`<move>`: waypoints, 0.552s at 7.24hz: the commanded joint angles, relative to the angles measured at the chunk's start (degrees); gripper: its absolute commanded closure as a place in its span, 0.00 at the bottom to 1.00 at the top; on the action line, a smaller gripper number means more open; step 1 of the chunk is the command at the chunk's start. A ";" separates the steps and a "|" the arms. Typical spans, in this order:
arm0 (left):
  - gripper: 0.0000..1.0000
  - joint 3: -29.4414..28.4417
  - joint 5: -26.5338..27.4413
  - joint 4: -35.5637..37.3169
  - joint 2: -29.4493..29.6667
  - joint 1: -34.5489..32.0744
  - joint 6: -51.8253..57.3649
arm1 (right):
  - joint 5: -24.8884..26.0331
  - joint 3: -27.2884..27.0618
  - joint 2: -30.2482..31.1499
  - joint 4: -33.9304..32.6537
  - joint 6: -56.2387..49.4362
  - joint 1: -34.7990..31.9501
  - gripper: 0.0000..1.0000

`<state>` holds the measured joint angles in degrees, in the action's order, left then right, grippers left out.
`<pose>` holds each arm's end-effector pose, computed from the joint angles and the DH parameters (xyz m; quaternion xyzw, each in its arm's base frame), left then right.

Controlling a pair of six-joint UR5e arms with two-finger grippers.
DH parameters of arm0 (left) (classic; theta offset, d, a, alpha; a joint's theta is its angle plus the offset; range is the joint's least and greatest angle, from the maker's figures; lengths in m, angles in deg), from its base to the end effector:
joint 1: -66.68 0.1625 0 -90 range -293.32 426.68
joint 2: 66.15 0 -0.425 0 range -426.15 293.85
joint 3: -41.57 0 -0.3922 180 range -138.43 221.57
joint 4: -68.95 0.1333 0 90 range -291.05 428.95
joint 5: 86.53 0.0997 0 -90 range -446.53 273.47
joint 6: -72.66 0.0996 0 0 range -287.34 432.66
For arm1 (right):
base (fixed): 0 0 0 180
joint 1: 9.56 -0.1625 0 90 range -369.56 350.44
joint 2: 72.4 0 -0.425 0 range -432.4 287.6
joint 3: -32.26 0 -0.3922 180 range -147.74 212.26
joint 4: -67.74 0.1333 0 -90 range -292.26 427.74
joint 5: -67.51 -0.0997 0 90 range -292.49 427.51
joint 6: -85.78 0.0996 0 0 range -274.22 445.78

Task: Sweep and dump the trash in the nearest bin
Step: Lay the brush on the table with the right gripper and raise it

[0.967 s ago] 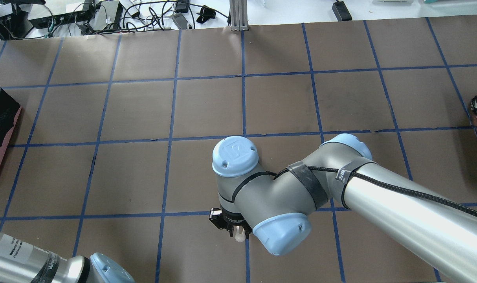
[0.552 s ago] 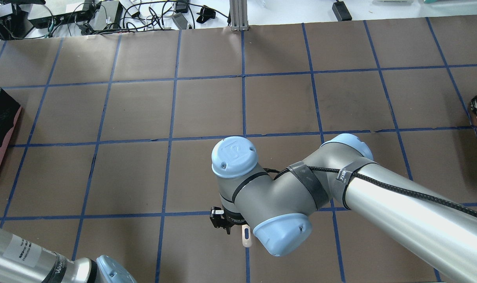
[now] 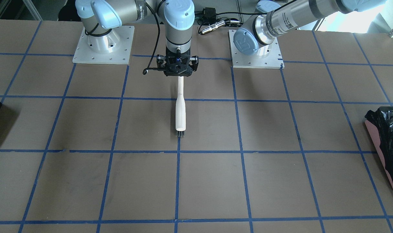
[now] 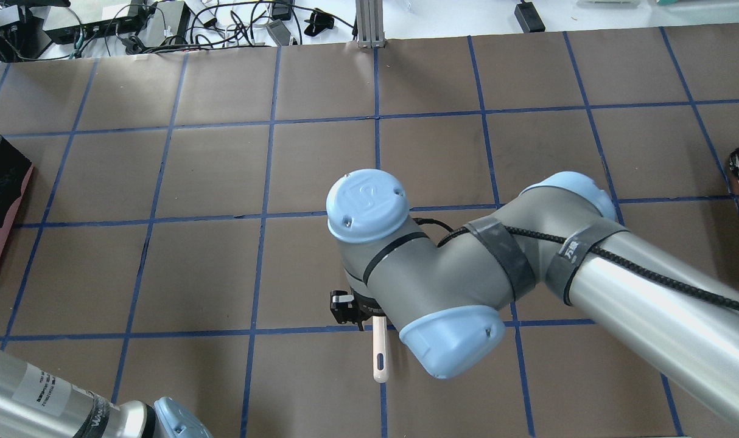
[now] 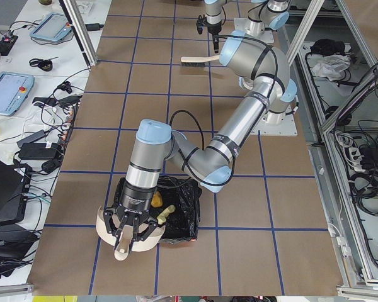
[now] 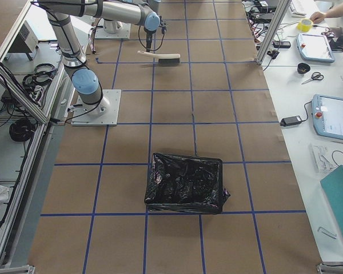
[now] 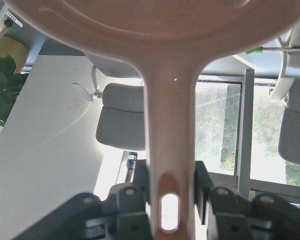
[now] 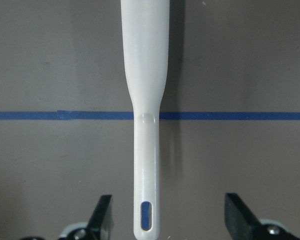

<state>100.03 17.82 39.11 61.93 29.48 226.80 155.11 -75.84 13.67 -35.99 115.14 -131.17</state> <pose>0.5625 -0.5633 0.4754 0.6493 0.6048 0.2126 0.4092 0.3671 -0.3342 0.3265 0.0181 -0.9970 -0.0729 0.0187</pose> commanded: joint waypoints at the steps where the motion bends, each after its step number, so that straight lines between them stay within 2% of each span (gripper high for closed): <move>1: 1.00 -0.54 -0.47 -4.31 -2.38 -1.46 -2.33 | 0.72 15.39 0.50 11.76 -3.43 2.85 0.00; 2: 1.00 -0.46 -4.47 -8.18 -2.92 -1.47 -6.62 | 0.20 19.72 0.58 13.53 -5.52 3.73 0.00; 3: 1.00 -0.46 -8.25 -10.65 -3.36 -1.55 -10.92 | 0.72 20.89 0.58 13.99 -8.24 3.83 0.00; 4: 1.00 -0.54 -9.68 -12.68 -4.40 -1.73 -16.53 | 0.99 20.99 1.02 13.90 -9.31 4.18 0.00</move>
<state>99.56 11.02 29.46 58.62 27.96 216.58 155.77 -56.31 14.36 -22.69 107.90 -127.48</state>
